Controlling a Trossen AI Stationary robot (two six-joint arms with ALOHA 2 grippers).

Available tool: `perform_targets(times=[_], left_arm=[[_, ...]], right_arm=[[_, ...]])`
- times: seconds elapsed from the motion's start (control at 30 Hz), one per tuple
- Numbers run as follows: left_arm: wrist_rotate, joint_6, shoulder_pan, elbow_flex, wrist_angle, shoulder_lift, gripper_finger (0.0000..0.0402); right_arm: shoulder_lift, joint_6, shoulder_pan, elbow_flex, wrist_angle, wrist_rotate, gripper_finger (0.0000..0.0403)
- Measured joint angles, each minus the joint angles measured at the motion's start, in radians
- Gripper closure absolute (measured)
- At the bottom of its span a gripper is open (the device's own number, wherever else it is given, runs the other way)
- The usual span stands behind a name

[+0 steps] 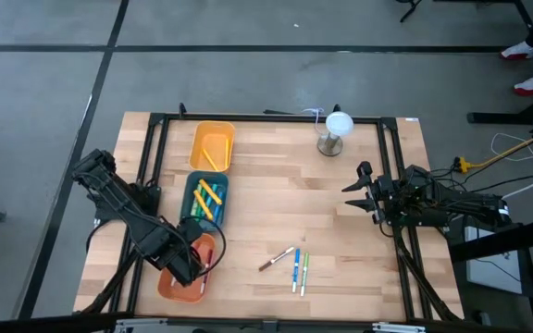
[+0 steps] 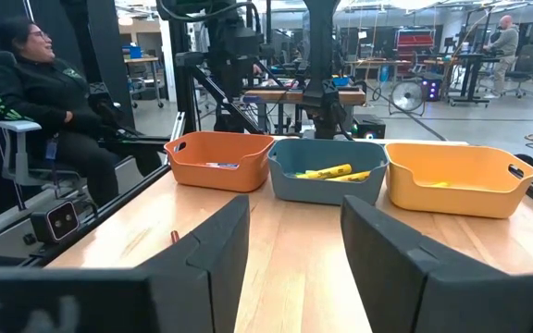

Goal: Pick & Place Markers
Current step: Put the blue marker pen into the orange bin

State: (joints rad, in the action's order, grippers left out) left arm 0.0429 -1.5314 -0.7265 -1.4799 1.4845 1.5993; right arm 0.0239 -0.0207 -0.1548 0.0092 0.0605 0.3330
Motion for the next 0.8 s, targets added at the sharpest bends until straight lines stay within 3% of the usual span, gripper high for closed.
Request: perform_targets(times=[0.6,0.8], left_arm=[[0.051,-0.056,-0.007,0.028,-0.077,-0.002,0.0377],[-0.033,-0.055,-0.011,0.128,-0.195,-0.001,0.0377]], right_arm=[[0.000,0.000,0.000,0.000,0.000,0.000,0.0233],[0.000,0.000,0.000,0.000,0.000,0.000,0.0233]])
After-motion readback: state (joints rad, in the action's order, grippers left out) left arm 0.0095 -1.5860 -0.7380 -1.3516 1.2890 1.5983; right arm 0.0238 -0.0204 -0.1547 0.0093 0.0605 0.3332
